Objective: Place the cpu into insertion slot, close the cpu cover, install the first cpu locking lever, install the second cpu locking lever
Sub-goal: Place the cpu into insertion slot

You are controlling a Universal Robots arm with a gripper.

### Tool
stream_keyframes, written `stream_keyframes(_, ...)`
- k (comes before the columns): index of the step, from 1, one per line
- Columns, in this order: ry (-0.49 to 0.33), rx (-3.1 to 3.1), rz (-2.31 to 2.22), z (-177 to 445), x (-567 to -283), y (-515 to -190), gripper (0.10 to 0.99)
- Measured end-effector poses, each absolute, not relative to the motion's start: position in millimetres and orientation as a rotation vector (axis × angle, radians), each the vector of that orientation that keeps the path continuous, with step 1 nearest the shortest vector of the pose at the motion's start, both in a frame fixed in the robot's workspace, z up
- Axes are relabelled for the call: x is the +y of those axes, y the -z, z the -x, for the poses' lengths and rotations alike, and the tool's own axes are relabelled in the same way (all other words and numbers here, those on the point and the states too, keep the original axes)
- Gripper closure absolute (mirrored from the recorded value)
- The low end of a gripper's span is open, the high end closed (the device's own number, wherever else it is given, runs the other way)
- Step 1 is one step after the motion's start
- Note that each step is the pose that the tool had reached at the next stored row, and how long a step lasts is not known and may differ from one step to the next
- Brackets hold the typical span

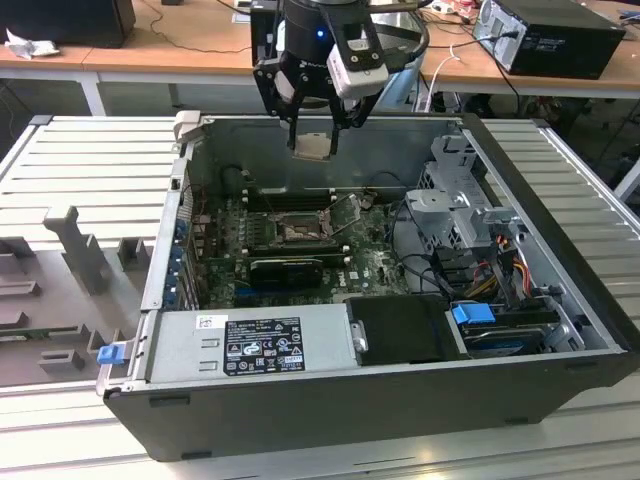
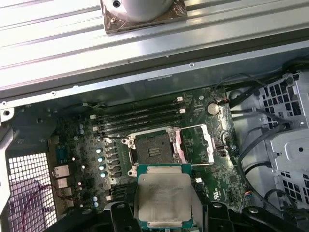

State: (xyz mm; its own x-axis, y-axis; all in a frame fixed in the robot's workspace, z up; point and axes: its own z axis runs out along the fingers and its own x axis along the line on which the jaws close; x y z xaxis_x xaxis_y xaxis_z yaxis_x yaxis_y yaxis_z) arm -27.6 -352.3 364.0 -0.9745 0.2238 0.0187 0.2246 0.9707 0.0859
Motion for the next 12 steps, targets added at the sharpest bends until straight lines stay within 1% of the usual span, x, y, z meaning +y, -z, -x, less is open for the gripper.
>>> stream_keyframes(12,0.130,-3.072,0.646,27.6,-352.4,-363.2,0.561)
